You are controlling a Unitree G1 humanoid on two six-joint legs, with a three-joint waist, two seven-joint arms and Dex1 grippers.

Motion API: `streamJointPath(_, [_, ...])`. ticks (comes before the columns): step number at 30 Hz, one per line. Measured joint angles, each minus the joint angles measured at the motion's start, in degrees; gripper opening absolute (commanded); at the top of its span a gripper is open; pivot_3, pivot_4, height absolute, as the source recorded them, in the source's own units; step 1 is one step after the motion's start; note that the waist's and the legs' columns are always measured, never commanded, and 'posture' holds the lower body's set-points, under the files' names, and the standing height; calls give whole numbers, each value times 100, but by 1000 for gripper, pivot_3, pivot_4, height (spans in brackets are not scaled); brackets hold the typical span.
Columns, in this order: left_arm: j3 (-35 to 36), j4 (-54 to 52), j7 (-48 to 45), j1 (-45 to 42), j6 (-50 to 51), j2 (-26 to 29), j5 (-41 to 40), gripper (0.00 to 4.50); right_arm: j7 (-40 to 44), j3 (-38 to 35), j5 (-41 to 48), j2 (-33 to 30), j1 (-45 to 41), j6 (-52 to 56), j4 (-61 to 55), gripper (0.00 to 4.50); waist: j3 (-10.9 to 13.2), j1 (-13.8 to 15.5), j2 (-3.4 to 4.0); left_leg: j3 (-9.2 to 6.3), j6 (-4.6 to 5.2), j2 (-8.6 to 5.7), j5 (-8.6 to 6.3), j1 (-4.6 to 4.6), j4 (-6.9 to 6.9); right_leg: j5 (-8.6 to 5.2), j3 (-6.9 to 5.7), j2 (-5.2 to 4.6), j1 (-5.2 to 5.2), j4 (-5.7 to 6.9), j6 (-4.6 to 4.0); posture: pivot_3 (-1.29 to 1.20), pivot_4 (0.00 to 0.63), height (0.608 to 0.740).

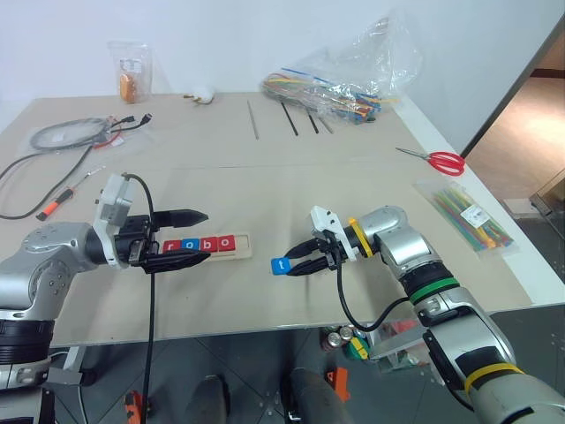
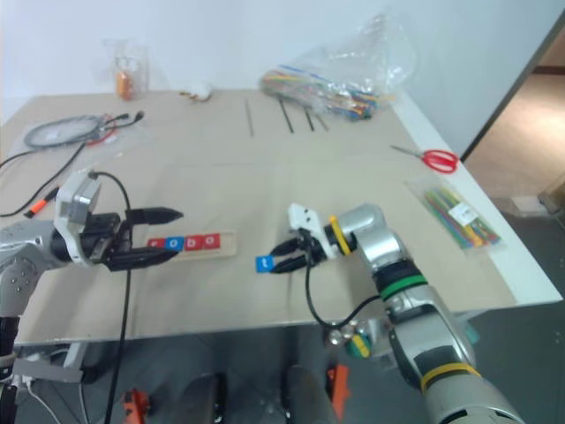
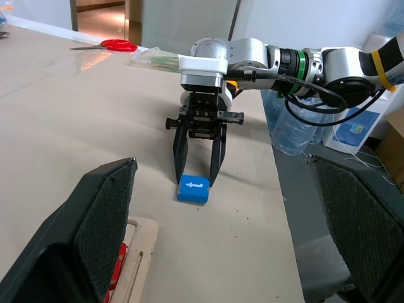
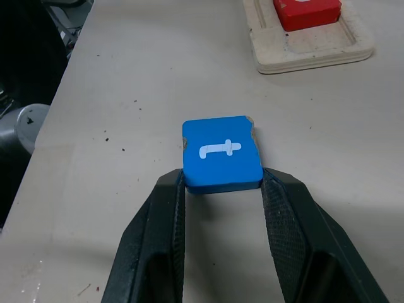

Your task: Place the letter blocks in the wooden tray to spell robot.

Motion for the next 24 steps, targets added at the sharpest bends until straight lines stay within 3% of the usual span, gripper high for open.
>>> streamJointPath(15, [35,76,-135,332,-201,238,157,4500,-438,-281,118,54,-58,241,-180,1198,0,-6,0,0,0,1,0,0,-4,-1,0,1,-3,0,-1,0,150,740])
streamJointPath(24, [341,280,-284,606,-375,486,245,4500,-1099,-235,-201,316,-1153,665,-308,1198,1,-1,2,3,0,2,0,-2,-8,-15,-1,-2,-9,1,-26,0,150,740])
